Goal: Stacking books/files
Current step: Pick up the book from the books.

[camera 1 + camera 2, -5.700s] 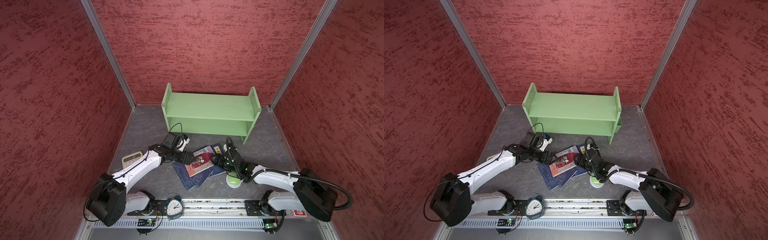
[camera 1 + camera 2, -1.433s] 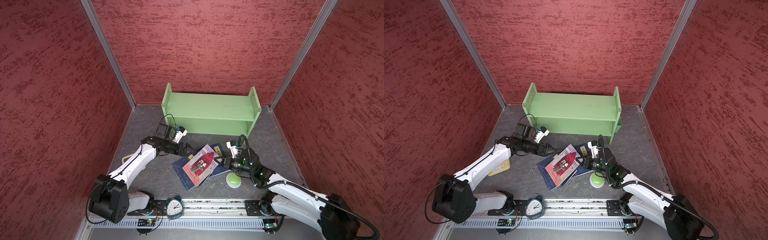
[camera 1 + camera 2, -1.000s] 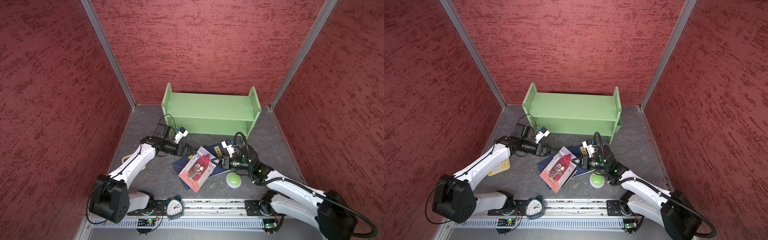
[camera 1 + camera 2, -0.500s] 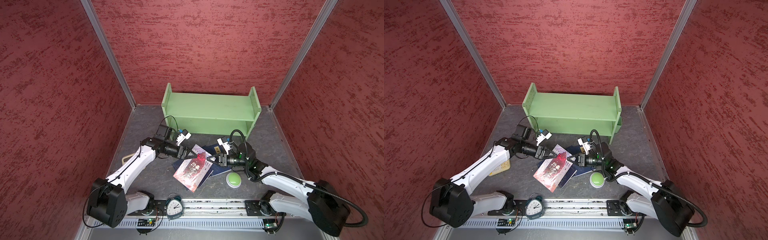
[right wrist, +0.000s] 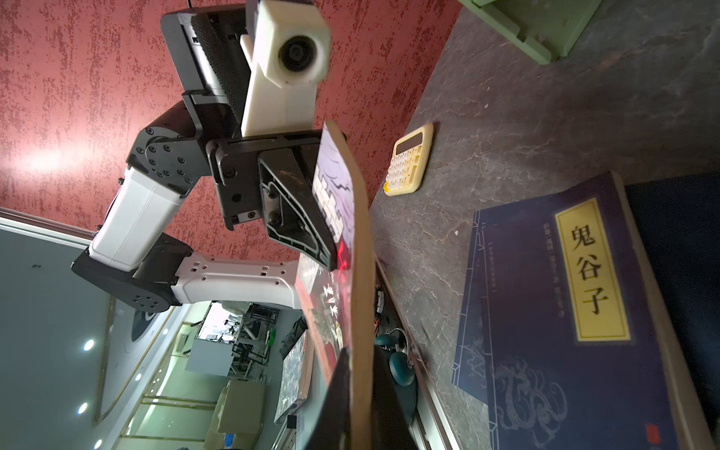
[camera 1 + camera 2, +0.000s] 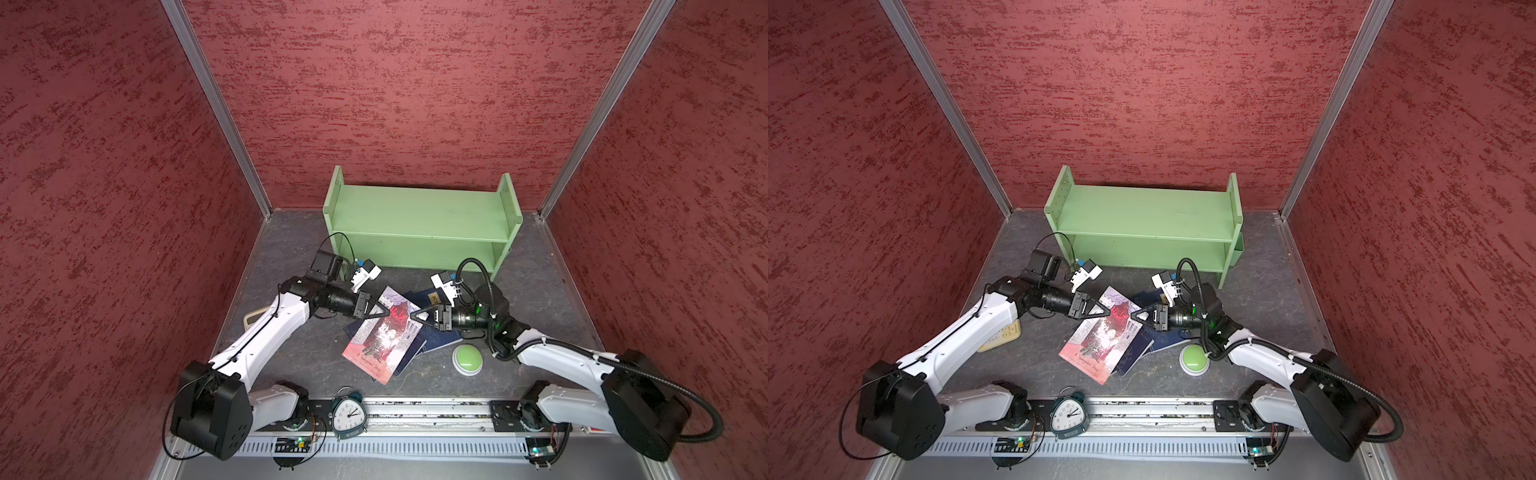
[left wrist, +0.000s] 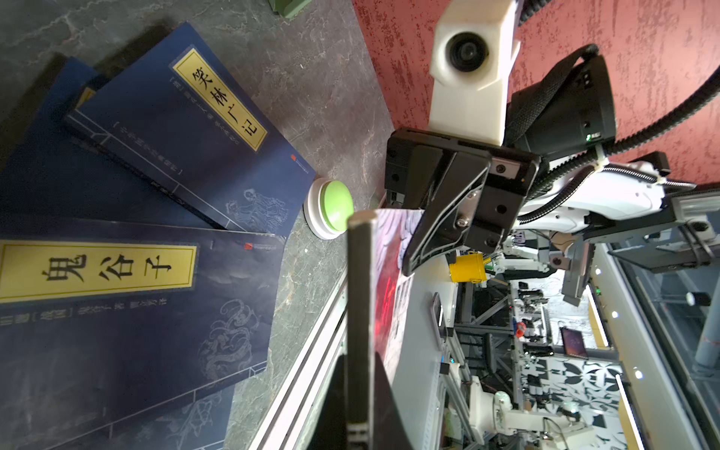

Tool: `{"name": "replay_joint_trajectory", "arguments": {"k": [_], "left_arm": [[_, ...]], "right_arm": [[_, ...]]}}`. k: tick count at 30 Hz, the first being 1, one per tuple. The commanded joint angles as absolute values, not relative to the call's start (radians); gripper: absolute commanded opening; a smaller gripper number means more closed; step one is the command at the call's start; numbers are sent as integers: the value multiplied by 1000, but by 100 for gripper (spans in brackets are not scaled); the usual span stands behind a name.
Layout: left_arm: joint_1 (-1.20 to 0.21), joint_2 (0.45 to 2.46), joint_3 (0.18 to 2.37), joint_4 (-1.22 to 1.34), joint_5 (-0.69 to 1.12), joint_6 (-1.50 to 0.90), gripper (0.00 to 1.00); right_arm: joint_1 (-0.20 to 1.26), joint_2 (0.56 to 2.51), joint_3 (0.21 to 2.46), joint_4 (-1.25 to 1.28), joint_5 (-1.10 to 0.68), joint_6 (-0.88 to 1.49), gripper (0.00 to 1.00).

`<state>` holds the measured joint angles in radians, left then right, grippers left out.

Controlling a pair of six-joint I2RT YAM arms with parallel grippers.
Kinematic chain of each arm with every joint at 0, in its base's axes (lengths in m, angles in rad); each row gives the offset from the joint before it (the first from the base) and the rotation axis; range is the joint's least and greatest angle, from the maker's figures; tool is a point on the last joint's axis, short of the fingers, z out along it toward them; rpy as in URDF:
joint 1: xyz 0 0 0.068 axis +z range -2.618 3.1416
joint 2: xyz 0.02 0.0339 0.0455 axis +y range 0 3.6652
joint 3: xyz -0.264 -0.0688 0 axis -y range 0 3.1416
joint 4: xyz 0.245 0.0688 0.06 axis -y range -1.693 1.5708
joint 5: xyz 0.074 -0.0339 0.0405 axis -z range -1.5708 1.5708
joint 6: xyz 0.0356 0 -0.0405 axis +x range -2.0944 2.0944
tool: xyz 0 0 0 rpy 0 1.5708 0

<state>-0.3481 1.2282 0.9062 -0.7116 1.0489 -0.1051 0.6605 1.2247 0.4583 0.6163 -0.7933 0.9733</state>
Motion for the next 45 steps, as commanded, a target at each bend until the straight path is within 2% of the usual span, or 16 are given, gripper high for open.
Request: {"name": "replay_joint_trajectory", "arguments": {"k": [1,4,7,11,18,24,34,38,45], "left_arm": [[-351,1209,909,-705,1044,-123,0],[-347,1202,928,-716,1029,-128,0],[-332,1183,957,-734,1009,-127,0],[-306,1155,1005,-752,948,-133,0],[-281,1101,1054,-731,899,-200,0],[-266,1073,1025,-665,854,-306,0],[-229,1037,913,-565,643,-584,0],[-227,1029,879,-563,562,-672,0],[-206,1023,848,-494,573,-758,0]], "right_arm": [[656,1236,494,717,-783,999,18],[656,1240,490,717,-763,1004,44],[655,1220,470,724,-726,1017,57],[655,1164,417,744,-657,1056,68],[658,1040,312,780,-577,1147,81],[688,954,234,832,-463,1214,88],[802,980,241,813,-320,1319,87],[850,988,270,726,-283,1348,88],[940,992,295,683,-198,1392,87]]}}
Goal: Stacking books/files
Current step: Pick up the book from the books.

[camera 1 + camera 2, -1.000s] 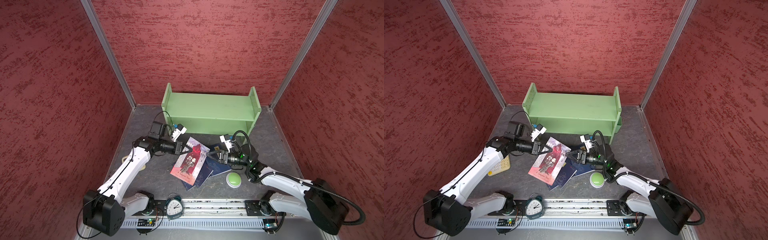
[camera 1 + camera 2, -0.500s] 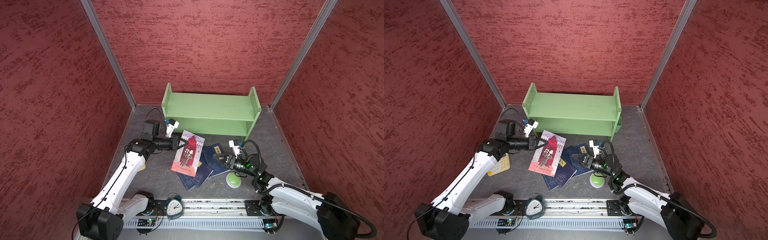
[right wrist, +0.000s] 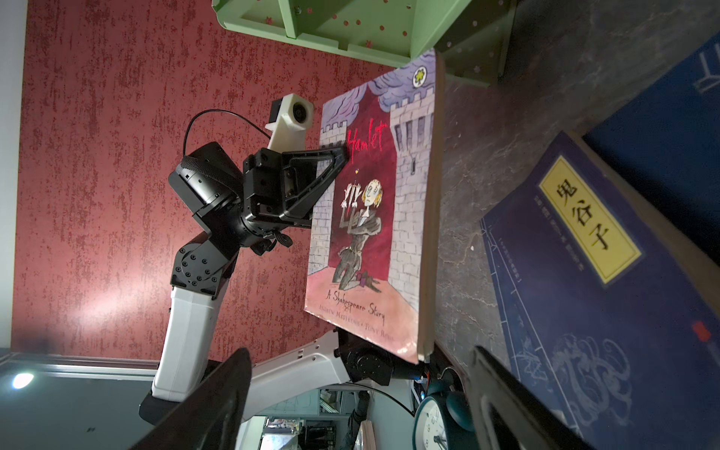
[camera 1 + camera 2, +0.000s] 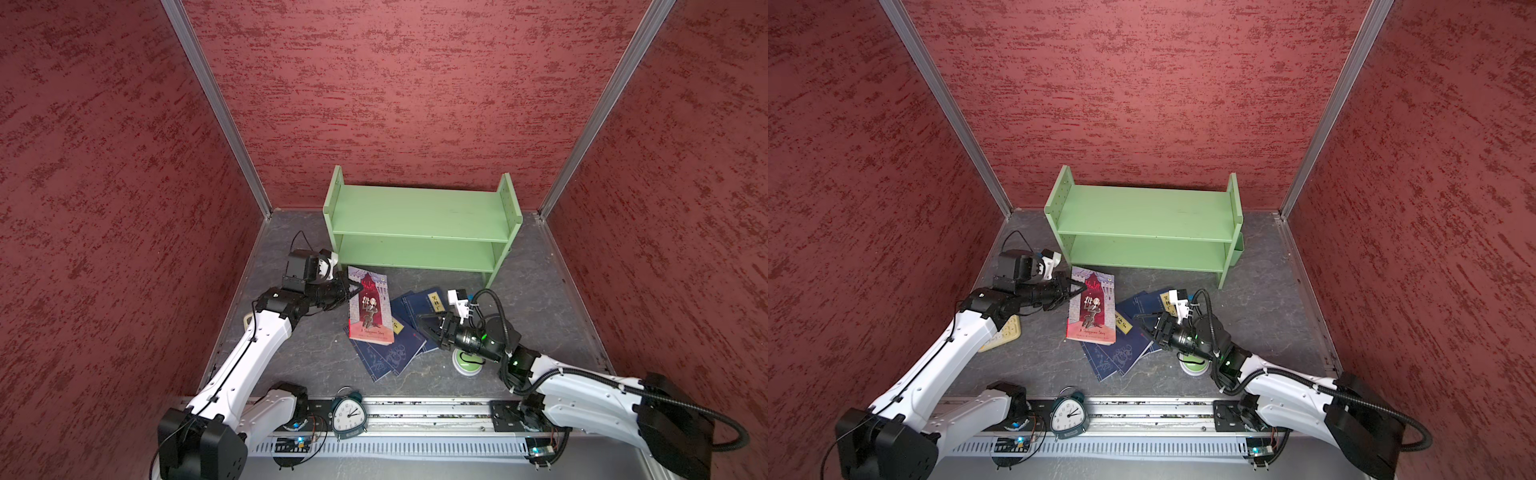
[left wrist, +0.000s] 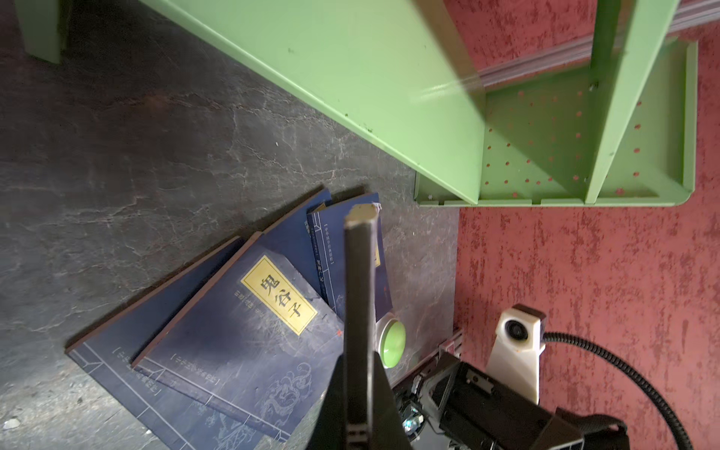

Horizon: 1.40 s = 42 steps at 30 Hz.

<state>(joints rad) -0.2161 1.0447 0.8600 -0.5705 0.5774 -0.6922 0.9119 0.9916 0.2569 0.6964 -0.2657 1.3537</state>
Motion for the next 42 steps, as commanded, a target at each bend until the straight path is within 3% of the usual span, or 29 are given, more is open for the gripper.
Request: {"name": "replay_joint_trajectory", "arguments": {"k": [1,17,36,42], "left_arm": [[-206,1025,848,-485,574,-769,0],[-188,1102,887,-379,556,-851,0],[-178,1146,886,-311,578,-937,0],[-179,1139,866,-308,581,-951,0]], "right_arm": [[952,994,299,676,-187,1396,87],[1084,1093,322,796,-65,1453,87],[1124,1372,389,1117,32,1528,86],[1123,1515,419,1264,43,1562,80]]}}
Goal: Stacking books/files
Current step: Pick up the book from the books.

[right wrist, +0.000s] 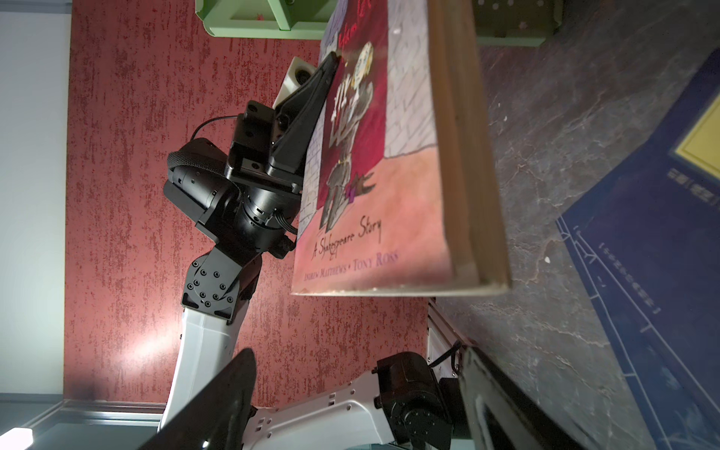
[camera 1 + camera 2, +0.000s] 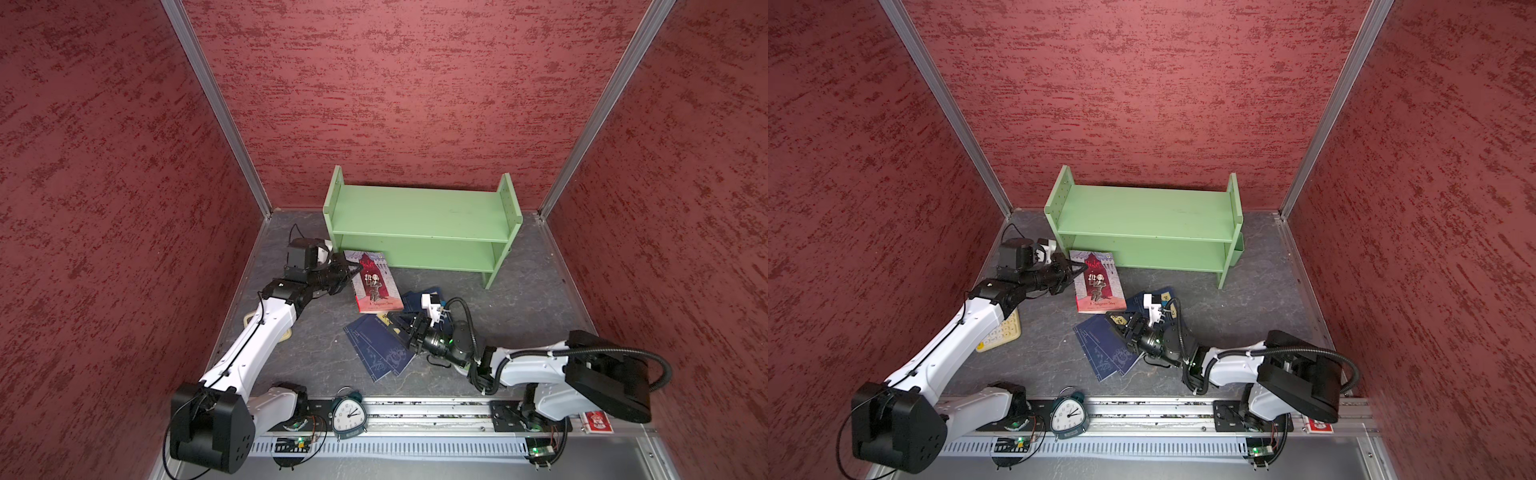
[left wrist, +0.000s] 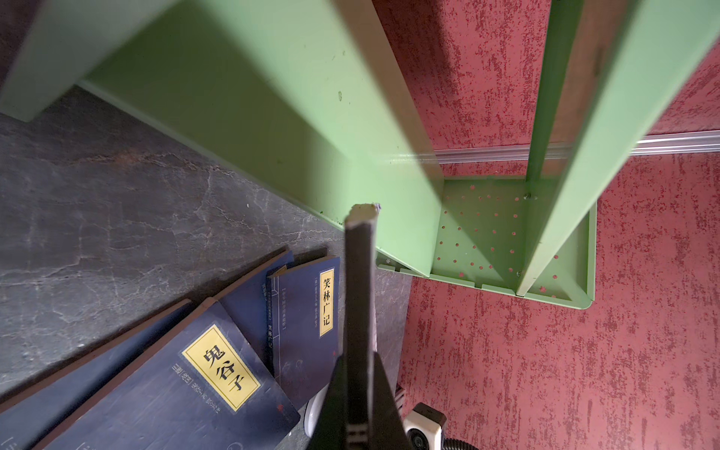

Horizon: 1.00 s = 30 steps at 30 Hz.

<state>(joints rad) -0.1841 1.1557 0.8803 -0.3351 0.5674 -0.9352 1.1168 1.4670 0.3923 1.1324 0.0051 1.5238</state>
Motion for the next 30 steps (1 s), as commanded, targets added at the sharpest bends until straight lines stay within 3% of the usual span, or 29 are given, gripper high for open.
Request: {"name": "replay_joint_trajectory", "arguments": {"k": [1,5,10,17,24,30], "left_arm": [[-179,1136,861,-306,583,-953,0],[-179,1126,847,-309,584,-955,0],[-183,1115,826,-309,593,-966,0],[-186,1097,804,-306,607,-987,0],[-186,1085,789,-310,619,-997,0],[-185,1075,763,-315,622,-996,0]], "right_arm": [[1124,1533,417,1289,59,1568,76],[1123,1561,403,1345,107,1572,63],[1120,1562,435,1292,102,1555,58],[1109,1593,440,1319,107,1549,44],[1098,1603,430,1327,109,1533,22],[1083,1591,434,1308,82,1497,8]]}}
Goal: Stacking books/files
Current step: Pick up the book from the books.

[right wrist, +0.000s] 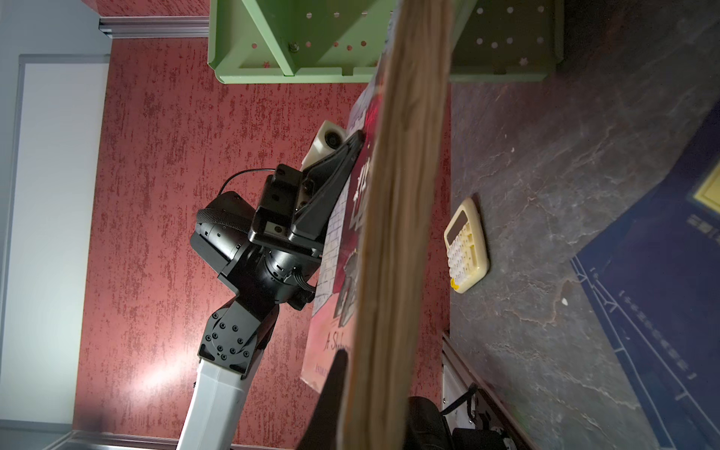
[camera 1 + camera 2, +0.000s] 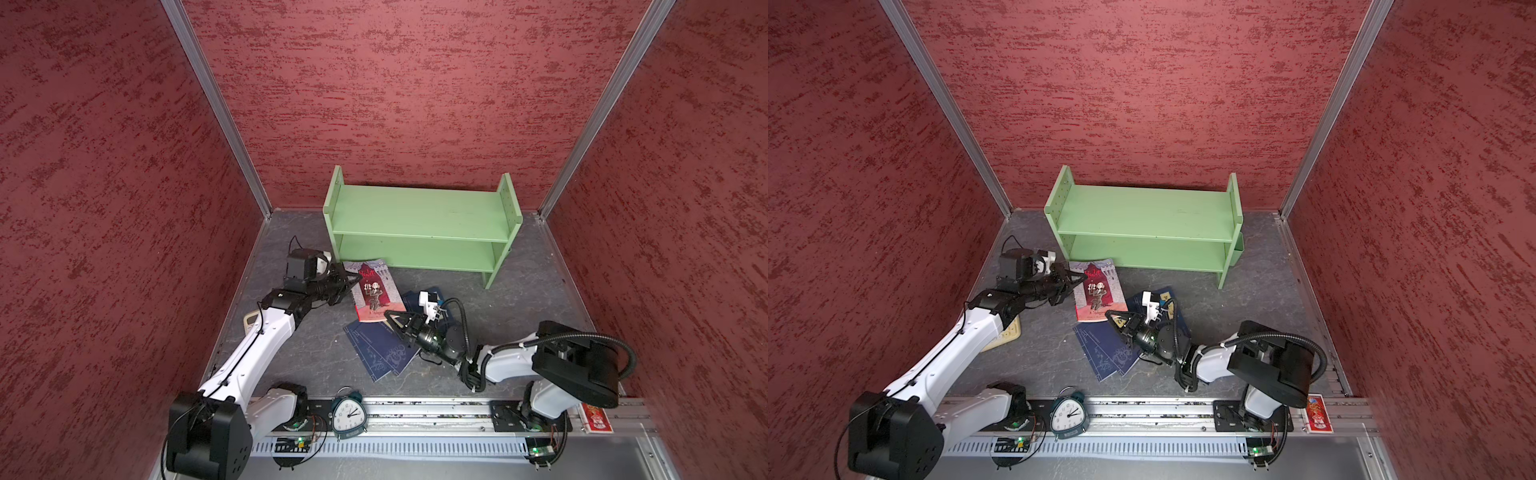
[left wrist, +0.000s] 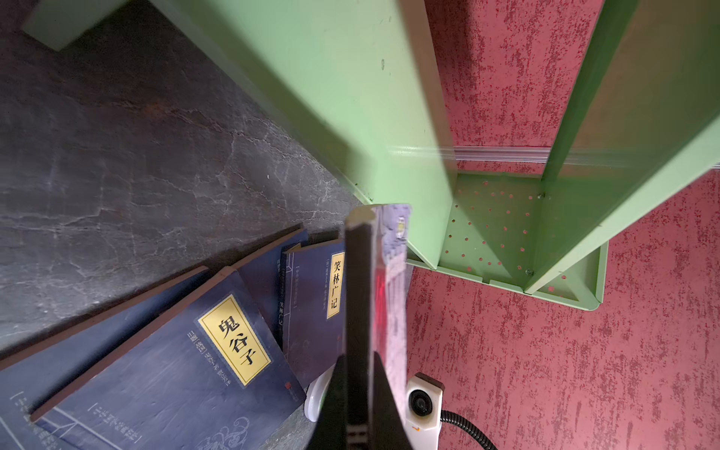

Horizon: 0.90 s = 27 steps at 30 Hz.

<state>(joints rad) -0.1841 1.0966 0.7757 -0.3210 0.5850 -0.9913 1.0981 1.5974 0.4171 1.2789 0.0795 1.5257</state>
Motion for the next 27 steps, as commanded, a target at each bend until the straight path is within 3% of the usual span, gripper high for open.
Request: {"name": "replay_joint_trajectory", "arguments": {"k": [1,3,6,12,14,19,22,27], "left_arm": [[-185,1073,762,-318,623,-994,0],[-184,1072,760,-321,627,-987,3],[-180,1065,752,-320,630,-988,17],[-171,1058,736,-321,644,-985,22],[-167,1055,731,-321,651,-985,32],[-166,1055,726,-327,653,-972,72],[-164,1062,727,-324,655,-971,77],[-167,1075,726,-296,690,-967,76]], "right_arm": [[1079,1584,437,1296,72,1486,7],[1074,1568,440,1261,59,1470,4],[1061,1539,446,1210,32,1440,2],[1030,1487,448,1140,-26,1398,0],[1020,1474,443,1128,-43,1389,0],[985,1458,433,1098,-97,1365,0],[960,1459,433,1097,-137,1358,0],[901,1425,442,1102,-266,1350,0]]}}
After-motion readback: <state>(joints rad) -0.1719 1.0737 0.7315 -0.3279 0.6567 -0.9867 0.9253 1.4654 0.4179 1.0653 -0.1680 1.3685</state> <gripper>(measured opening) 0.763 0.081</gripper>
